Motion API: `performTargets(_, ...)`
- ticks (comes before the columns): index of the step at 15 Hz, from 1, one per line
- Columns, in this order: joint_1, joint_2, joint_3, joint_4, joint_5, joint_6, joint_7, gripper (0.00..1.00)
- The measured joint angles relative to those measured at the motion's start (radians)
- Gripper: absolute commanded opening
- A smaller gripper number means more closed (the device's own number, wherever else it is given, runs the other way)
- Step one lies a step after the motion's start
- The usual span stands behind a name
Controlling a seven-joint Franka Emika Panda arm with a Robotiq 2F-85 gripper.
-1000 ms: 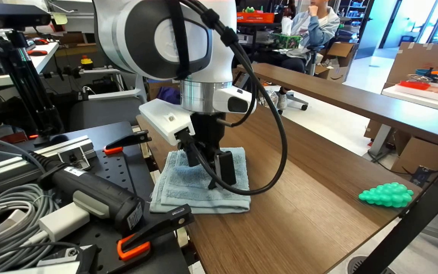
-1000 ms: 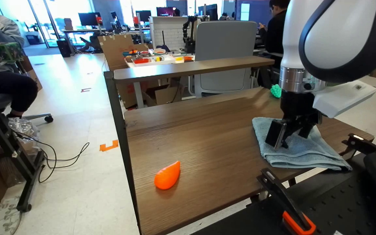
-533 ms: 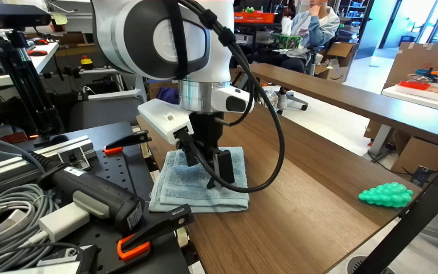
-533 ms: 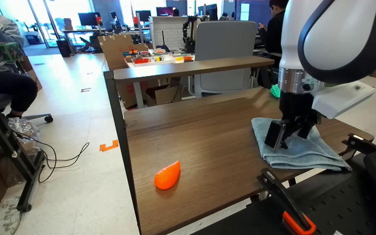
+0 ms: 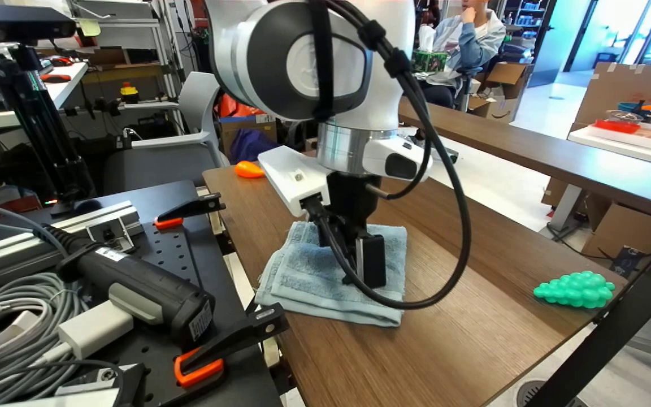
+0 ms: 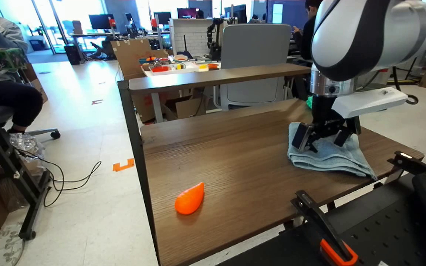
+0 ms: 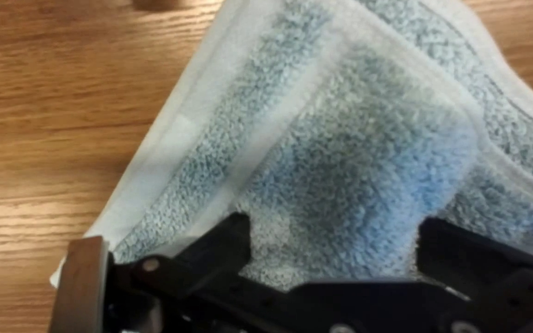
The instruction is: Use the cloth to wipe
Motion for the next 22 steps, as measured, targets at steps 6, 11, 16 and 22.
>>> performTargets(6, -0.052, 0.041, -0.057, 0.077, 0.015, -0.055, 0.005, 1.0)
performTargets(11, -0.07, 0.043, -0.122, 0.073, 0.015, -0.055, 0.007, 1.0)
performTargets(16, -0.128, 0.062, -0.117, 0.108, 0.068, -0.057, 0.032, 1.0)
performTargets(22, -0.178, 0.109, -0.018, 0.211, 0.196, -0.057, 0.033, 1.0)
